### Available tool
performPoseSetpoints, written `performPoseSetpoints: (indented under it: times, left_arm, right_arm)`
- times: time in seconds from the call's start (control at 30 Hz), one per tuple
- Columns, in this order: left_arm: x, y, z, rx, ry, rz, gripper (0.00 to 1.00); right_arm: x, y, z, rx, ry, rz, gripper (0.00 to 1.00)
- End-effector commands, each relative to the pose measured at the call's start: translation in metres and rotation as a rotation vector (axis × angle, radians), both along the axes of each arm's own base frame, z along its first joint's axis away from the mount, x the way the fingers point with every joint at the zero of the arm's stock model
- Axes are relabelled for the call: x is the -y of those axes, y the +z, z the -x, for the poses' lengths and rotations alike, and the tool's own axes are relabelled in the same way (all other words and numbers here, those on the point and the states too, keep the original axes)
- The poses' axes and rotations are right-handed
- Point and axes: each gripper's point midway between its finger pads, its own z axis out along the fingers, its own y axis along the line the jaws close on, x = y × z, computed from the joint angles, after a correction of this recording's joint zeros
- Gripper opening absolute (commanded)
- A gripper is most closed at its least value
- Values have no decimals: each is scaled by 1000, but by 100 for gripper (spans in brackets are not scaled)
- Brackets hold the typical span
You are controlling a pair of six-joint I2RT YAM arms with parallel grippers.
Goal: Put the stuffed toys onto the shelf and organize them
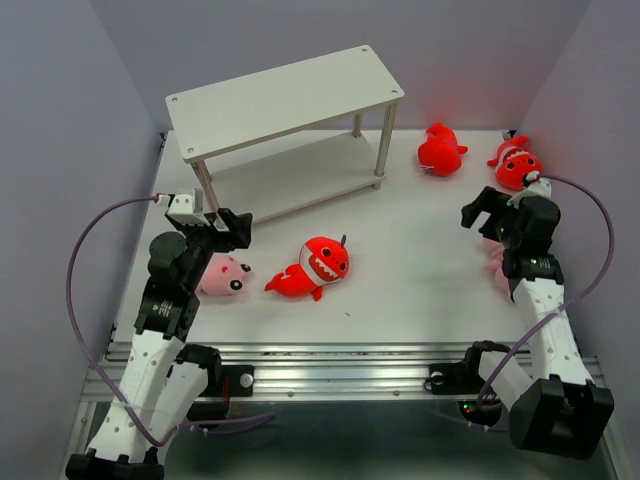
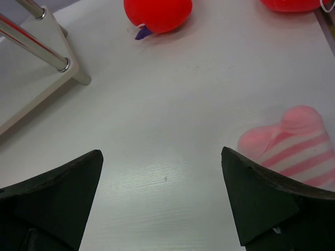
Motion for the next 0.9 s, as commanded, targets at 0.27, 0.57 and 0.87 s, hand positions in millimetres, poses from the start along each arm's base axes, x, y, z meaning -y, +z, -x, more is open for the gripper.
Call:
performPoseSetpoints:
  times: [0.27, 0.57, 0.87]
  left_arm:
    - [83, -8, 30, -81, -389, 142, 93]
    - [129, -49, 41, -293, -313, 88, 89]
    - [166, -91, 10, -404, -147, -102, 79]
  right_arm:
    - [-93, -17, 48, 147, 740, 125, 100]
    - [-99, -27, 58, 75, 830, 122, 100]
    - [-99, -40, 59, -30, 901, 102, 100]
